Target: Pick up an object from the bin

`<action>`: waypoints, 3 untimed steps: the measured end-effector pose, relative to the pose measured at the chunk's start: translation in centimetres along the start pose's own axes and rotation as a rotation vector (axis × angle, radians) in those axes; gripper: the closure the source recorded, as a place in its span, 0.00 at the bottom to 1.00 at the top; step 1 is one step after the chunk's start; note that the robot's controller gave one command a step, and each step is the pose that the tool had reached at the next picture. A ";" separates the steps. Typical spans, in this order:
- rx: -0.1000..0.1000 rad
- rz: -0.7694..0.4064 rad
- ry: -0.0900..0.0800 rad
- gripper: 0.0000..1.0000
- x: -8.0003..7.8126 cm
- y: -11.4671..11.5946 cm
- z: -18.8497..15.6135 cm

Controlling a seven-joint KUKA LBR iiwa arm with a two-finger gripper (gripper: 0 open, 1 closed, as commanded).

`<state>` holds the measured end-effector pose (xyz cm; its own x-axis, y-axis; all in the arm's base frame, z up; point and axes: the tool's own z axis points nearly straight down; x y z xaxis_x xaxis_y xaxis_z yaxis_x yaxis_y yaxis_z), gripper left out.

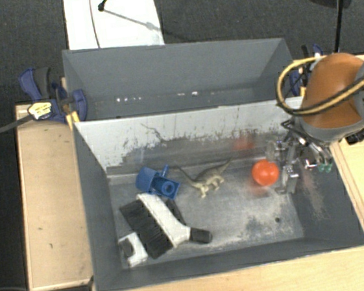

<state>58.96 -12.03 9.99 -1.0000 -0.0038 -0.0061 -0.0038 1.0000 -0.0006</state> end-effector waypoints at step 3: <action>-0.001 0.186 -0.007 1.00 0.1 1.6 2.9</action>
Offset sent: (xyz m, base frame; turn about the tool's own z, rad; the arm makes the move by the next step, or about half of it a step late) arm -0.0025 0.0233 -0.0299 0.2573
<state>58.88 -10.46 7.08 -0.9833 0.1816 -0.0130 0.1816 0.9834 0.0023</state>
